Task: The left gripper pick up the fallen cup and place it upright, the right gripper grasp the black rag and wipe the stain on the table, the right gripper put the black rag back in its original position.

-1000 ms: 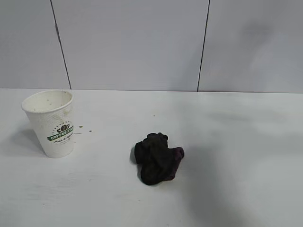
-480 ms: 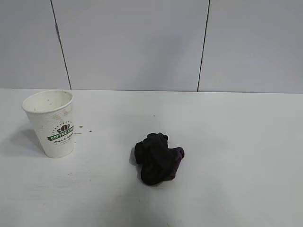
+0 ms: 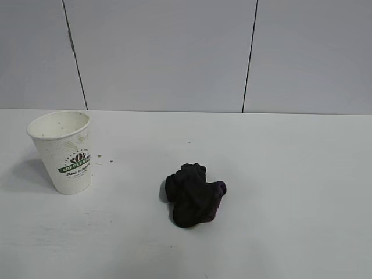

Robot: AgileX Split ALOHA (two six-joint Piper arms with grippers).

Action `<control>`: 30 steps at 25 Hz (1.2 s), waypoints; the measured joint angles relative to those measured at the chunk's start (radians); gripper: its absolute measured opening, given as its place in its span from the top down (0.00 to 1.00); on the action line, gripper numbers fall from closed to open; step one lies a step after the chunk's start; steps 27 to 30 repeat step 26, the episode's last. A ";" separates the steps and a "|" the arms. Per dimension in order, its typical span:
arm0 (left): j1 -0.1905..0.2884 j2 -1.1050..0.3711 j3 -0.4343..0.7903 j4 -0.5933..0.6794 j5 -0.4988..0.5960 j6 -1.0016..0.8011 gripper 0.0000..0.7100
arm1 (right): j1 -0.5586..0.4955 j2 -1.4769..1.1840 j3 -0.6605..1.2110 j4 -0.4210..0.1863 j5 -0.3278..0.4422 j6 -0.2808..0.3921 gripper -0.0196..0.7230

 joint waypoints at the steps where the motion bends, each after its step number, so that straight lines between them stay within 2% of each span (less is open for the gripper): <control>1: 0.000 0.000 0.000 0.000 0.000 0.000 0.36 | 0.019 -0.024 0.066 -0.014 -0.001 0.016 0.21; 7: 0.000 0.000 0.000 0.000 0.000 0.000 0.36 | 0.093 -0.136 0.404 -0.096 -0.032 0.076 0.21; 11: 0.000 0.000 0.000 0.000 0.000 0.000 0.36 | 0.098 -0.145 0.546 -0.116 -0.058 0.094 0.21; 18: 0.000 0.000 0.000 0.000 0.000 0.000 0.36 | 0.151 -0.151 0.595 -0.113 -0.160 0.095 0.21; 23: 0.000 0.000 0.000 0.000 0.000 0.000 0.36 | 0.206 -0.151 0.600 -0.112 -0.170 0.095 0.21; 30: 0.000 0.000 0.000 0.000 0.000 0.000 0.36 | 0.211 -0.151 0.600 -0.112 -0.174 0.095 0.21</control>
